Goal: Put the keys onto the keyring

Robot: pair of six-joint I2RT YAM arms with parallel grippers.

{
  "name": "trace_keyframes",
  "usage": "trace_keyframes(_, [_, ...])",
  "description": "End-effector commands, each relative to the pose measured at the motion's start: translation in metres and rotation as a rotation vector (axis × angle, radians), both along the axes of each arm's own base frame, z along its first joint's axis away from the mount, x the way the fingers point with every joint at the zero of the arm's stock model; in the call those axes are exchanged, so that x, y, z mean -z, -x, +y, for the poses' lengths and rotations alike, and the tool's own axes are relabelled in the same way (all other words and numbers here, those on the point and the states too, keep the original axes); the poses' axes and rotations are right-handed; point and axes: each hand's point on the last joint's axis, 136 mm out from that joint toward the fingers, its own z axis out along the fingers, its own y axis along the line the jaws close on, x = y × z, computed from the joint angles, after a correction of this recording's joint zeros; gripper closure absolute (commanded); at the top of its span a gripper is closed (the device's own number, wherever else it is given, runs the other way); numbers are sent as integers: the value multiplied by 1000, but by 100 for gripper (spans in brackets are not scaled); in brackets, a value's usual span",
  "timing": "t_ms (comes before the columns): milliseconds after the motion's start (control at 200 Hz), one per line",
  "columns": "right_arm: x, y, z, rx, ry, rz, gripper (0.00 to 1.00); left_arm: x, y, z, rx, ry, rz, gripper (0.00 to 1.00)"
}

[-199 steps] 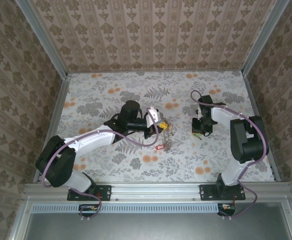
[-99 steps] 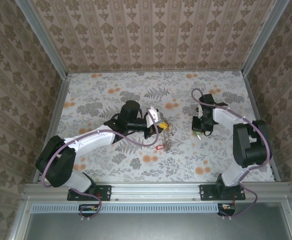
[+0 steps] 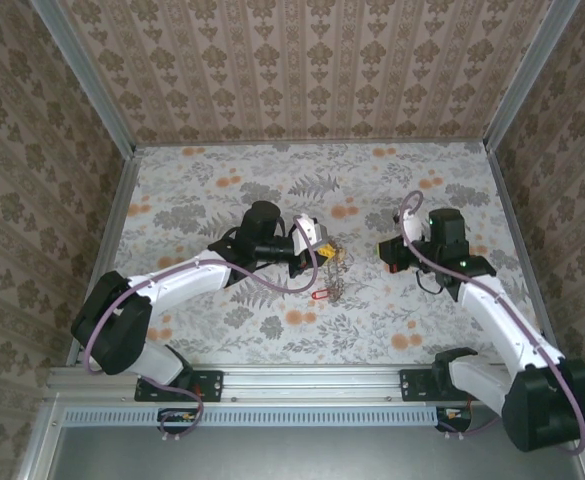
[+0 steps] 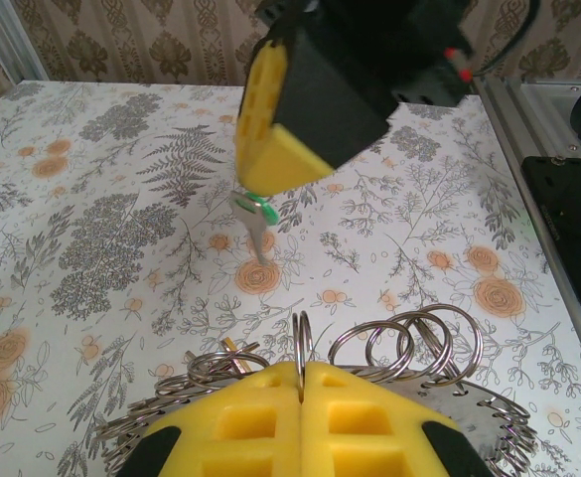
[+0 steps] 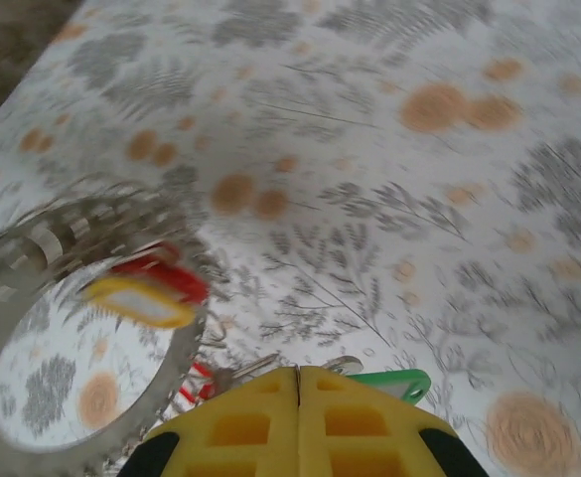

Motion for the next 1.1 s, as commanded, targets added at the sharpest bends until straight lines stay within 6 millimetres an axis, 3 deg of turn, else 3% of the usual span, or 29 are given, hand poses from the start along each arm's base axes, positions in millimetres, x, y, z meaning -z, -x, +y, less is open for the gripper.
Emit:
trace_keyframes(0, [-15, 13, 19, -221, 84, -242, 100, -28, 1, -6, 21, 66, -52, 100])
trace_keyframes(135, [0, 2, -4, -152, 395, -329, 100, -28, 3, -6, 24, 66, -54, 100])
trace_keyframes(225, [-2, -7, -19, -73, 540, -403, 100, -28, 3, -6, 24, 64, -54, 100])
trace_keyframes(295, [-15, -4, -10, -74, 419, -412, 100, -28, 2, -7, 23, 63, -55, 100])
trace_keyframes(370, [-37, 21, 26, -265, 112, -414, 100, -29, 2, -7, 23, 66, -57, 100])
trace_keyframes(440, [-54, 34, 45, -369, -80, -439, 100, -29, 3, -8, 27, 67, -57, 100])
trace_keyframes(570, [-42, 28, 50, -356, 83, -500, 100, -30, 4, -8, 32, 68, -57, 100])
trace_keyframes(675, [-52, 38, 60, -433, 39, -521, 100, -30, 4, -8, 33, 66, -54, 100])
trace_keyframes(1095, [-66, 42, 75, -509, 6, -539, 100, -27, 4, -9, 34, 61, -49, 100])
